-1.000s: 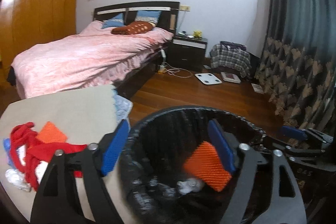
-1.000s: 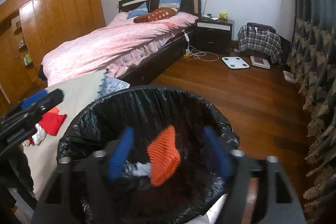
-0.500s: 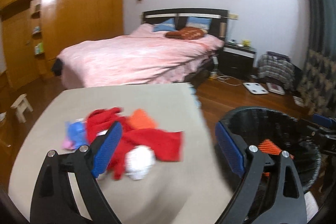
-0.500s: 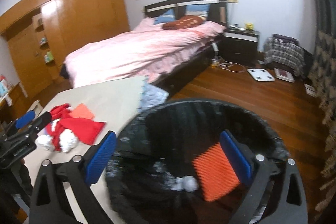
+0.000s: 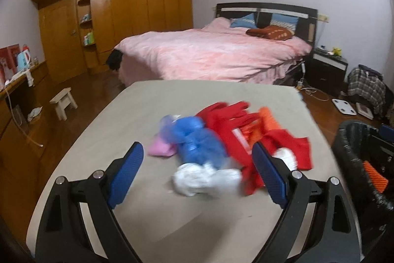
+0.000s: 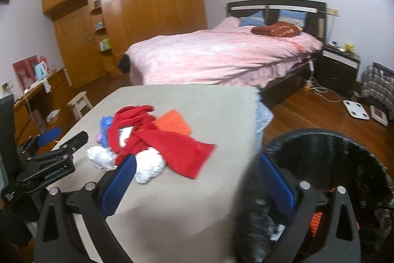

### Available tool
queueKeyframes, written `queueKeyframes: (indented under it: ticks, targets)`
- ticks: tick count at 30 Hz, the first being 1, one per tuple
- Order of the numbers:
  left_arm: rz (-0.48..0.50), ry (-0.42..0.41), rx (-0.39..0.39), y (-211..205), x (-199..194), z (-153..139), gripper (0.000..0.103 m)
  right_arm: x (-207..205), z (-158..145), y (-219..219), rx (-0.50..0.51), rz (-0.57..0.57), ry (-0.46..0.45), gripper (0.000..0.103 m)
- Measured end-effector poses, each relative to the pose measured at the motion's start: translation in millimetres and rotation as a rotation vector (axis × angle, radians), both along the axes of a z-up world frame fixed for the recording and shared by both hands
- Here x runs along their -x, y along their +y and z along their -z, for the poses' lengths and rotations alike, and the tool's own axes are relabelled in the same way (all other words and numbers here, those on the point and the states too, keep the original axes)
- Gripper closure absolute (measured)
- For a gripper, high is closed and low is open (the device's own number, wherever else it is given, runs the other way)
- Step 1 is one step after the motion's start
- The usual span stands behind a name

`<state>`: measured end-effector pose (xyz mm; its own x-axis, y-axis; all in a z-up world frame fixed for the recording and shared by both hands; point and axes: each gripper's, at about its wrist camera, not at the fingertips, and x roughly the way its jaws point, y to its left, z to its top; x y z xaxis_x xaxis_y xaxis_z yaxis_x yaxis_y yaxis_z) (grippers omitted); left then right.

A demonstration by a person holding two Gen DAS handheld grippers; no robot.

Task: Collect trash
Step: 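Open the right tool to drop the orange net into the bin, then close the right tool on the crumpled white tissue on the table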

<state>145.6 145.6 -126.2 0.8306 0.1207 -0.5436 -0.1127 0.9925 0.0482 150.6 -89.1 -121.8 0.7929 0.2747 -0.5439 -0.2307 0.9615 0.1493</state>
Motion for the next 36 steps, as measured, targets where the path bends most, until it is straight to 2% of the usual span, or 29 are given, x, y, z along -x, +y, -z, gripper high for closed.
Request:
queueKeyframes:
  ticks: [11,21,25,30,36]
  targets:
    - [-0.040,0.036,-0.002,33.6,-5.6,24.3,0.016,-34.3,38.9,55.3,0.021,-0.078,0.067,0.034]
    - [-0.040,0.068,0.008,44.6,-10.6,40.5,0.016,-45.8,65.5,81.5,0.057,-0.126,0.136,0.043]
    - [-0.036,0.074,0.014,45.3,-11.4,43.1,0.016,-48.9,71.3,85.3,0.060,-0.147,0.167,0.046]
    - [-0.028,0.076,0.018,43.3,-12.8,44.3,0.016,-49.4,74.7,92.2,0.068,-0.193,0.190,0.065]
    - [-0.019,0.077,0.020,38.5,-14.4,45.1,0.016,-41.4,67.8,85.3,0.046,-0.185,0.174,0.068]
